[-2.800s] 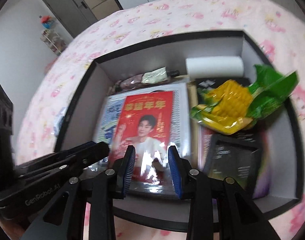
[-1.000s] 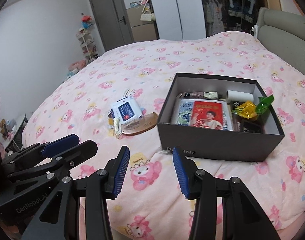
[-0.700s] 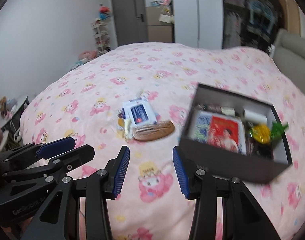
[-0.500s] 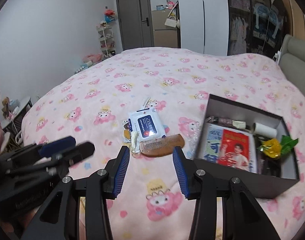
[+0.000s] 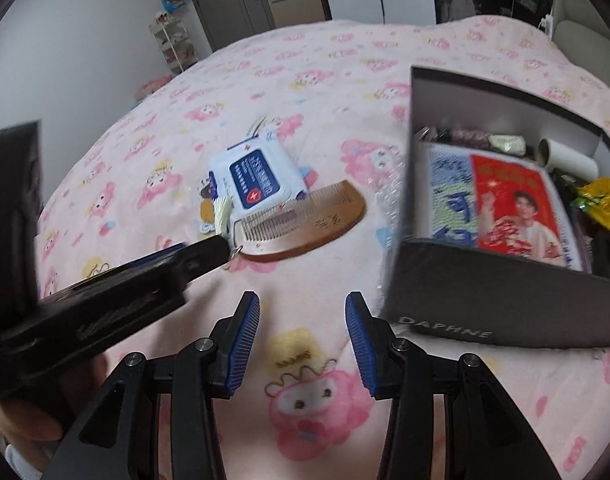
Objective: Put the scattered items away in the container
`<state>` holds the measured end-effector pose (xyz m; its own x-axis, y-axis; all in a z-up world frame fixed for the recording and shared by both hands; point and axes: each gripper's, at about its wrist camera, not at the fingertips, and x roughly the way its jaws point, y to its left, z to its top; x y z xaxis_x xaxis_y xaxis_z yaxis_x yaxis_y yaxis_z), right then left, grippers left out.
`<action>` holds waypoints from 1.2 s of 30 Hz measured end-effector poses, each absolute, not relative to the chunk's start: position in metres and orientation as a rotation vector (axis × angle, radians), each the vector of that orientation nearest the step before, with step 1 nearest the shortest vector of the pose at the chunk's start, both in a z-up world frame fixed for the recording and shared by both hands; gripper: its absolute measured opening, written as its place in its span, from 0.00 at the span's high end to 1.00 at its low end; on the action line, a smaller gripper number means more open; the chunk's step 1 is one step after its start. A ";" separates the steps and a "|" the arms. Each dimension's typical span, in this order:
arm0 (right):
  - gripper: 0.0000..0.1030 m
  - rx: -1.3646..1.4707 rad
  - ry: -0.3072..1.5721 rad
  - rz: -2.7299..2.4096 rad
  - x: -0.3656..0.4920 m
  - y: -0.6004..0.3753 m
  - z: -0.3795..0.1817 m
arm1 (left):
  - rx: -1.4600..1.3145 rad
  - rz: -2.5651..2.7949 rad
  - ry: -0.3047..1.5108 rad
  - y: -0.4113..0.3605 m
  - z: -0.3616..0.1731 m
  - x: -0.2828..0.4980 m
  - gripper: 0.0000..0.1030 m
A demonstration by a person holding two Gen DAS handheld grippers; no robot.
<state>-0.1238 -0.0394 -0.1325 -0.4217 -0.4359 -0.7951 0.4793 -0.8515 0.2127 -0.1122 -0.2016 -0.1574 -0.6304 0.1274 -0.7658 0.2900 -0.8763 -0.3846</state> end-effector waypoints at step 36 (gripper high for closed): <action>0.55 1.453 -0.020 -2.348 -0.164 -0.083 -0.184 | 1.352 -2.653 1.242 -0.249 -0.205 -0.125 0.83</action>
